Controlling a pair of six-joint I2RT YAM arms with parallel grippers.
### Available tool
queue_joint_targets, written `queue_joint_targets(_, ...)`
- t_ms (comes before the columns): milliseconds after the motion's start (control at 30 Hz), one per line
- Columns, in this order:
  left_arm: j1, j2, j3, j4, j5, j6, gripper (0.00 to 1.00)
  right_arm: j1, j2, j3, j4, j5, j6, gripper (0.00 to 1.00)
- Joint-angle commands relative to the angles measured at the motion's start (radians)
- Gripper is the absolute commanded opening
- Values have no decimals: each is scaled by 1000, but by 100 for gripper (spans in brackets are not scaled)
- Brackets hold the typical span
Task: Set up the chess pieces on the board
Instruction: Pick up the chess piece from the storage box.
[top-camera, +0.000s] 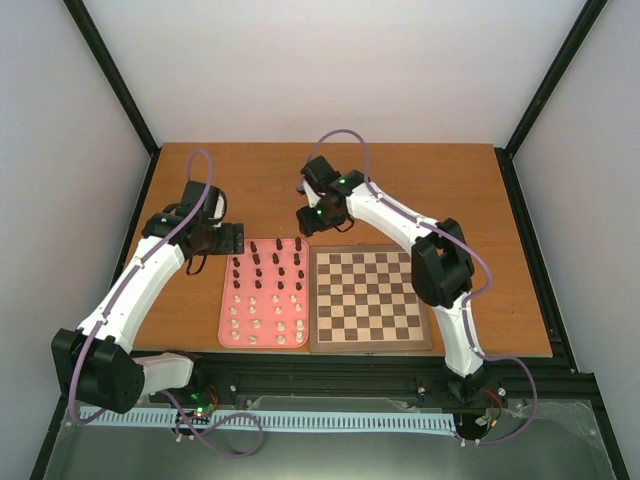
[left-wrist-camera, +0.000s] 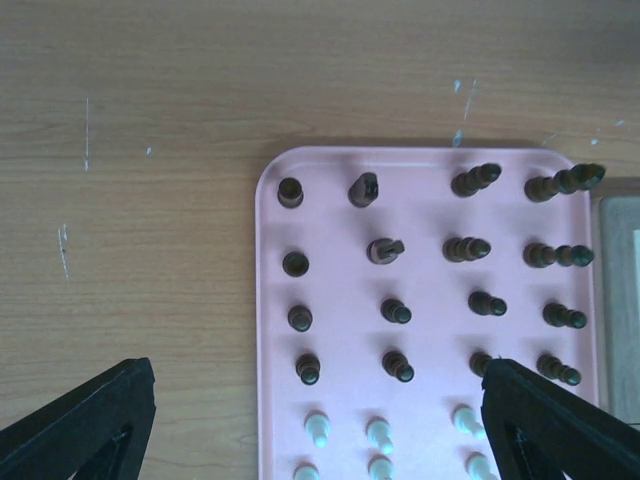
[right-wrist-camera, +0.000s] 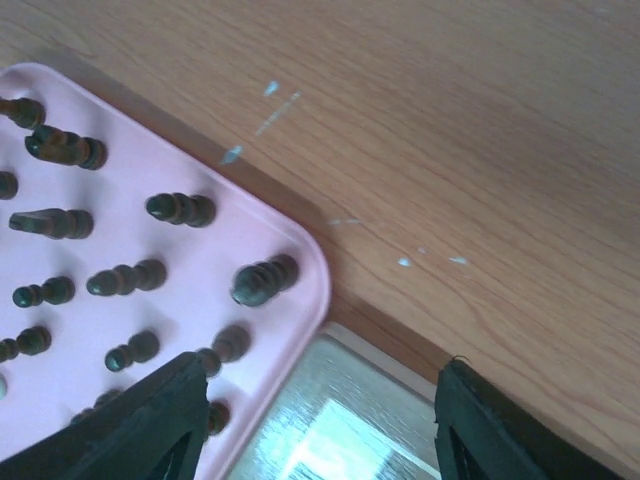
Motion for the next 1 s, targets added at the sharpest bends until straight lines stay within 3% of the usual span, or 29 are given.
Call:
queue_joint_targets(0,0,-19,-22,14,-10,10,100,36,69,102,-56,-19,15,59)
queue_joint_targets(400,-1,-2,-46,28,-10,35,100,75,224,278,-168,9,30,53)
queue_joint_targets(967,0,43,-39,41,1,26,100,99,310,377,-235,34,14,47)
